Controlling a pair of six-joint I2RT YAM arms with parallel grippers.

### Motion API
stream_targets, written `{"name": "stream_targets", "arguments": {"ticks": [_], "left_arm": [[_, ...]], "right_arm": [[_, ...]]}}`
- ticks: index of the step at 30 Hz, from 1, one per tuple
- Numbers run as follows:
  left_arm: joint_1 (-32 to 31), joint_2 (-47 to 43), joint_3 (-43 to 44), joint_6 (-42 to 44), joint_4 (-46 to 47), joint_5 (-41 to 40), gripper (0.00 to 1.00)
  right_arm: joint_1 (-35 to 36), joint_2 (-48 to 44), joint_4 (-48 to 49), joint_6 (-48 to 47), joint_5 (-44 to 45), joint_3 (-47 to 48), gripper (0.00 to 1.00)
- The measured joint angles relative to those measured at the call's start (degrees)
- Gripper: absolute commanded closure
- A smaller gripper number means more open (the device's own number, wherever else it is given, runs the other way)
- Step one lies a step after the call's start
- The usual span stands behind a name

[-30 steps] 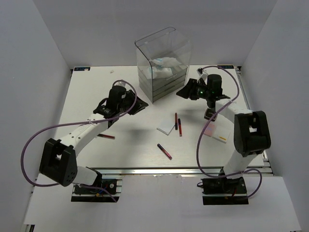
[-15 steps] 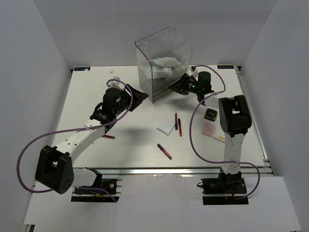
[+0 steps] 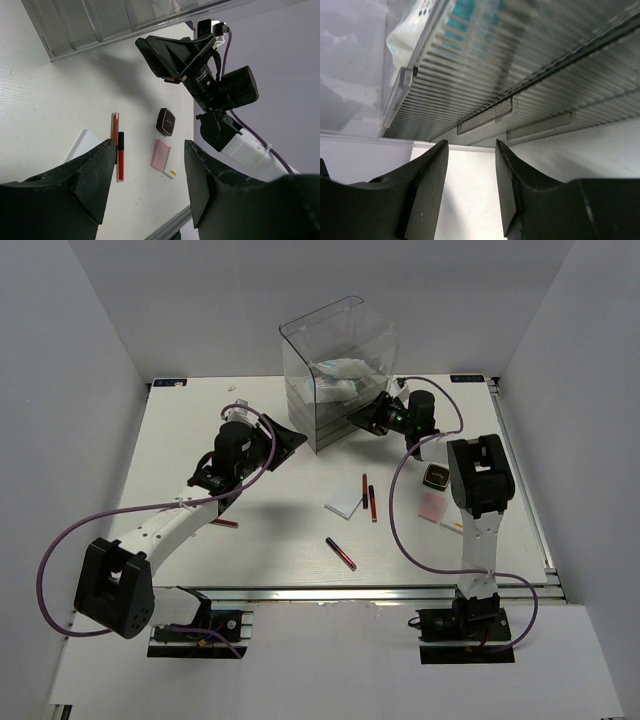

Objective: Organize the makeup

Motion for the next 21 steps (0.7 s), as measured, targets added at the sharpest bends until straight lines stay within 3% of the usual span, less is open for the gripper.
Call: {"name": "stream_targets", "arguments": {"ticks": [14, 21], "left_arm": [[0.0, 0.1, 0.0, 0.0, -1.6, 0.0, 0.33], [0.0, 0.1, 0.1, -0.1, -1.7, -0.1, 0.33]], "right_arm": [[0.0, 2.2, 2.2, 4.8, 6.7, 1.4, 0.56], [0.1, 3.2, 2.5, 7.2, 8.0, 2.8, 0.65]]}}
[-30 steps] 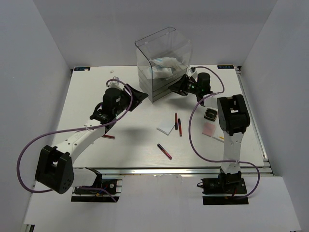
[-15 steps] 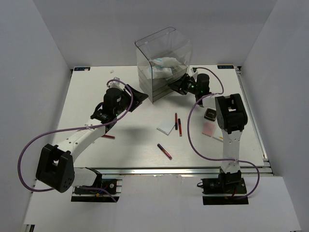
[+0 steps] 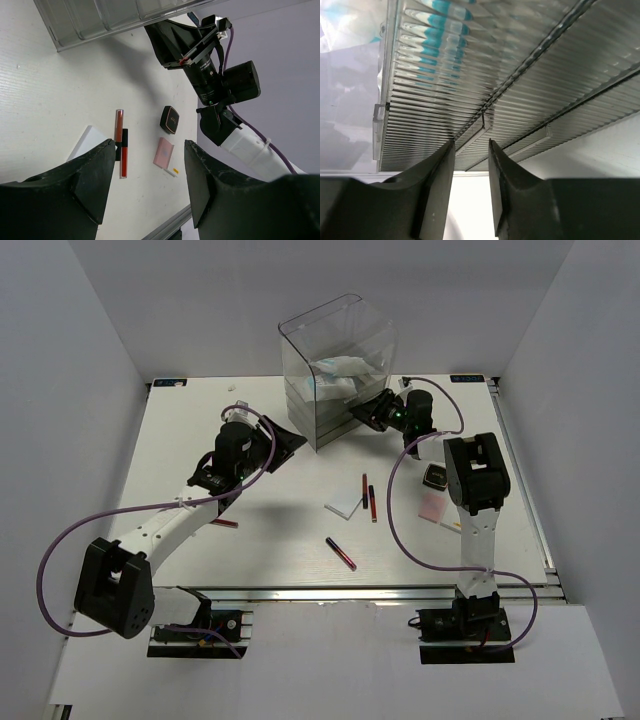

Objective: Organize the makeup

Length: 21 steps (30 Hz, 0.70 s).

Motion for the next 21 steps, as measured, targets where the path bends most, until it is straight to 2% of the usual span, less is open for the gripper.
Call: {"name": "stream_targets", "arguments": {"ticks": [2, 3, 8, 14, 21], "left_arm": [[0.0, 0.0, 0.1, -0.1, 0.0, 0.0, 0.33], [0.0, 0.0, 0.1, -0.2, 0.0, 0.0, 0.33], [0.0, 0.3, 0.3, -0.4, 0.0, 0.0, 0.33], [0.0, 0.3, 0.3, -0.8, 0.2, 0.0, 0.33], [0.0, 0.3, 0.3, -1.0, 0.7, 0.0, 0.33]], "right_arm": [[0.0, 0.0, 0.1, 0.7, 0.2, 0.0, 0.7], [0.0, 0.0, 0.3, 0.9, 0.3, 0.0, 0.77], [0.0, 0.0, 1.5, 3.0, 0.5, -0.2, 0.94], [-0.1, -0.2, 5.4, 4.9, 1.2, -2.9, 0.98], [-2.3, -3.4, 7.0, 4.7, 1.4, -12.4, 0.99]]}}
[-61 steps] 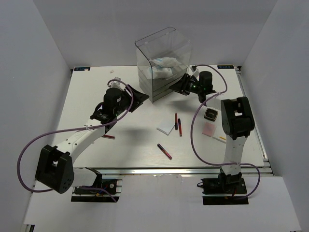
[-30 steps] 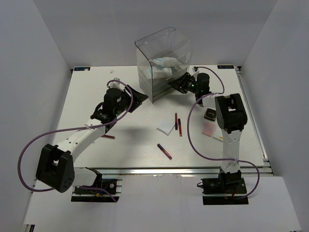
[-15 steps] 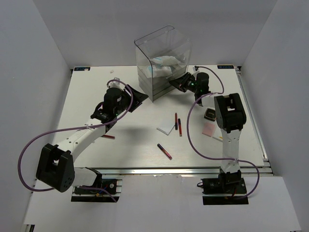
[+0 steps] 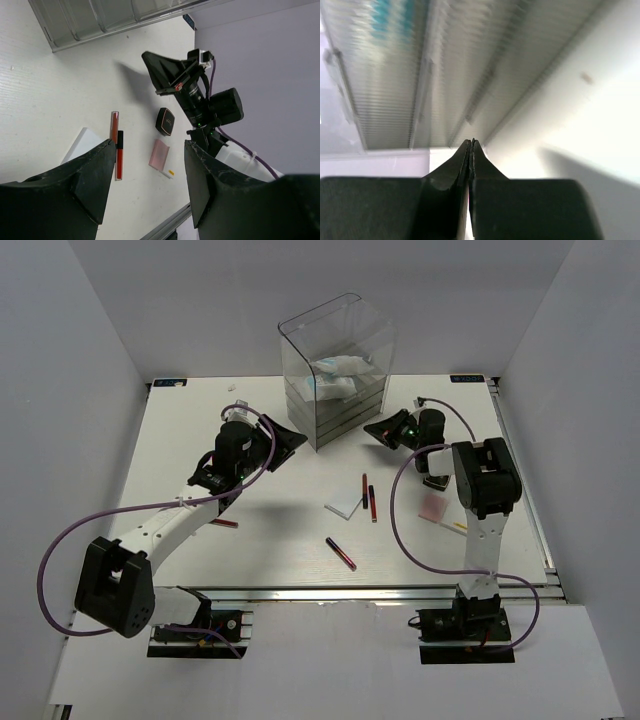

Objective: Organize the makeup

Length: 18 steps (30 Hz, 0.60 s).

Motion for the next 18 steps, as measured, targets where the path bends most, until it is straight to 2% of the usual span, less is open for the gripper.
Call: {"name": "stream_targets", "arguments": {"ticks": [1, 3, 4, 5, 7, 8, 11, 15, 18], "left_arm": [[0.0, 0.0, 0.0, 0.0, 0.2, 0.0, 0.33], [0.0, 0.0, -0.3, -0.2, 0.9, 0.0, 0.33], [0.0, 0.0, -0.5, -0.2, 1.1, 0.0, 0.33], [0.0, 0.0, -0.7, -0.3, 1.3, 0.0, 0.33], [0.0, 0.0, -1.2, -0.4, 1.6, 0.0, 0.33], [0.0, 0.0, -1.3, -0.4, 1.6, 0.0, 0.33], [0.0, 0.0, -1.4, -0.4, 1.6, 0.1, 0.33], [0.0, 0.0, -1.4, -0.4, 1.5, 0.1, 0.33], [0.0, 0.0, -1.4, -0.4, 1.5, 0.0, 0.33]], "right_arm": [[-0.5, -0.8, 0.1, 0.0, -0.1, -1.7, 0.99], [-1.2, -2.2, 0.3, -0.1, -0.2, -4.3, 0.91], [-1.6, -2.9, 0.3, -0.1, -0.3, -5.3, 0.83], [-1.9, -3.5, 0.4, -0.1, -0.5, -5.8, 0.69], [-2.2, -3.9, 1.2, 0.0, -1.2, -5.8, 0.59], [-2.2, -3.9, 1.6, 0.0, -1.5, -5.6, 0.49], [-1.7, -3.8, 1.6, 0.0, -2.6, -3.7, 0.39], [-0.9, -1.8, 1.6, 0.0, -3.3, 2.7, 0.39], [-0.3, 0.2, 1.6, 0.0, -3.6, 6.6, 0.44]]}}
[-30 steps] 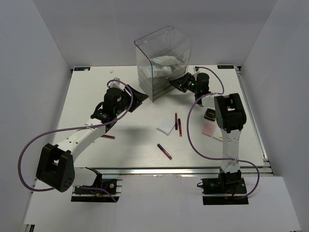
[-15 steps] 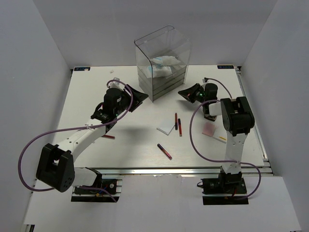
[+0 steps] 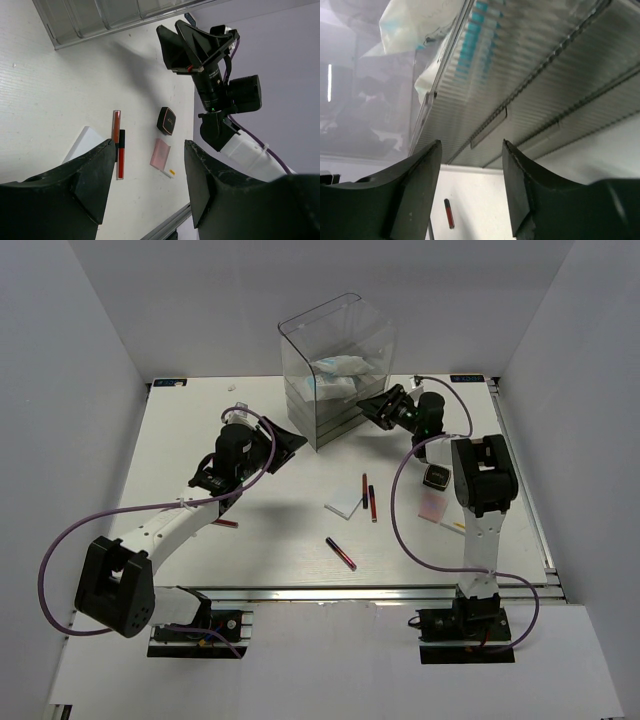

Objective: Organize the makeup

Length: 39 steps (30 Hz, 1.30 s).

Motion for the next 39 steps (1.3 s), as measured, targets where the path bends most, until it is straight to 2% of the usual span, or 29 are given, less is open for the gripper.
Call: {"name": "stream_targets", "arguments": {"ticks": [6, 21, 37, 39], "left_arm": [[0.0, 0.0, 0.0, 0.0, -0.4, 0.0, 0.33], [0.0, 2.6, 1.1, 0.2, -1.7, 0.3, 0.33], [0.0, 2.6, 1.1, 0.2, -1.7, 0.3, 0.33], [0.0, 2.6, 1.1, 0.2, -1.7, 0.3, 0.33]], "right_arm": [[1.1, 4.3, -1.8, 0.0, 0.0, 5.0, 0.49], [2.3, 6.7, -3.5, 0.0, -0.7, 7.4, 0.58], [2.4, 7.1, 0.5, 3.3, -0.5, 6.4, 1.0], [2.4, 7.0, 1.6, 3.9, -0.4, 5.7, 1.0]]}}
